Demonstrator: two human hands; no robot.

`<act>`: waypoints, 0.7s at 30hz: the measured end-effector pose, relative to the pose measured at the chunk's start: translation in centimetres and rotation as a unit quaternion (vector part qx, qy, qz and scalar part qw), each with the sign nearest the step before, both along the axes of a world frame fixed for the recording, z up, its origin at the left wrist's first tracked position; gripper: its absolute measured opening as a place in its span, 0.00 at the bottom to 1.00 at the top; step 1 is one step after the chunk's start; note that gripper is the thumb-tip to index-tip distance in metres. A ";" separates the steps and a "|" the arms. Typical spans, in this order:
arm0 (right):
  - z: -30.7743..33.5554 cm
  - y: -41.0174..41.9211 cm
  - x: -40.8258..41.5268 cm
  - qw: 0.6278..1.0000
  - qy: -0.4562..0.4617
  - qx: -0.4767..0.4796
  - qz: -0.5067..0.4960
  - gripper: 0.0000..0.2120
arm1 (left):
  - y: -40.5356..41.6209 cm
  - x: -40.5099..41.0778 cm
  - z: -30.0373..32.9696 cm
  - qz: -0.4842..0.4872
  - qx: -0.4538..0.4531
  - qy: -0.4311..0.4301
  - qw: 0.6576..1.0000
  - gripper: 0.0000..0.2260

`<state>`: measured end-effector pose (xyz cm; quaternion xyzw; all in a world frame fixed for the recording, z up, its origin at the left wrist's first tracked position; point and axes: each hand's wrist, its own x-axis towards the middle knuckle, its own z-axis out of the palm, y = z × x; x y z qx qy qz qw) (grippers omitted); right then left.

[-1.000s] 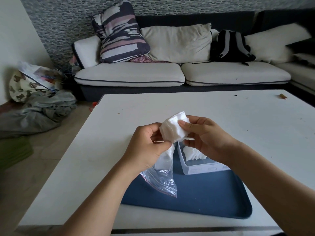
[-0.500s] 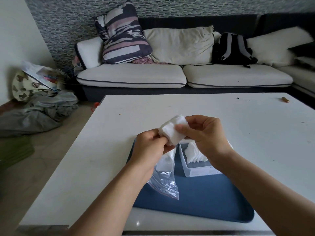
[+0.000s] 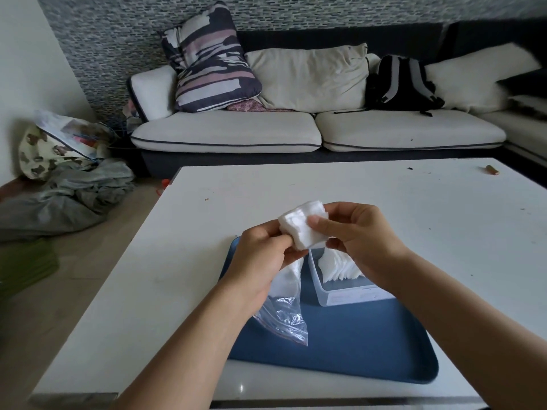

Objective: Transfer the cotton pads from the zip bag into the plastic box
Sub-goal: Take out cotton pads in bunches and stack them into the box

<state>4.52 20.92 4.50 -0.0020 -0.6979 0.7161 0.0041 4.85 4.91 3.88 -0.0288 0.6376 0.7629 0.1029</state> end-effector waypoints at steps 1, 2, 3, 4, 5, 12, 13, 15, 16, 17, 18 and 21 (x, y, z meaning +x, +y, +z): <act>0.0 0.1 0.0 1.000 0.003 0.001 0.001 0.05 | 0.0 -0.1 0.0 0.006 0.011 -0.004 1.000 0.13; 0.1 0.2 0.0 1.000 0.009 0.005 -0.001 0.04 | -0.1 -0.3 -0.1 0.014 0.032 -0.008 0.999 0.11; 0.1 0.2 0.0 1.000 0.017 0.013 -0.005 0.04 | -0.1 -0.3 0.0 0.020 0.052 -0.008 0.998 0.10; 0.1 0.1 0.1 0.999 0.026 0.029 -0.009 0.04 | 0.0 -0.3 0.0 0.021 0.063 -0.004 0.998 0.10; -0.1 0.0 0.1 0.998 0.034 0.045 -0.013 0.04 | 0.2 -0.2 0.0 0.015 0.041 0.014 0.999 0.10; 0.5 -1.6 0.2 0.998 -0.010 -0.052 0.023 0.34 | 1.6 -0.3 -0.3 0.038 -0.049 0.028 0.998 0.18; 0.5 -1.9 0.4 0.997 -0.022 -0.062 0.035 0.36 | 1.9 -0.2 -0.2 0.023 -0.043 0.034 0.998 0.18; 0.2 -2.5 0.9 0.996 -0.033 -0.054 0.063 0.37 | 2.7 0.4 0.1 0.001 -0.017 0.046 0.999 0.13; -0.1 -2.9 1.0 0.995 -0.035 -0.058 0.070 0.36 | 3.2 0.5 0.0 0.011 0.001 0.044 0.999 0.14; -0.3 -3.2 1.0 0.995 -0.034 -0.059 0.067 0.35 | 3.5 0.5 -0.1 0.037 0.018 0.036 0.998 0.16; -0.3 -3.4 0.9 0.997 -0.025 -0.049 0.062 0.33 | 3.6 0.5 -0.3 0.069 0.031 0.023 0.997 0.19; 0.1 -2.9 0.4 0.998 0.026 0.036 0.054 0.26 | 3.7 -0.1 -0.2 0.133 0.056 -0.022 0.989 0.20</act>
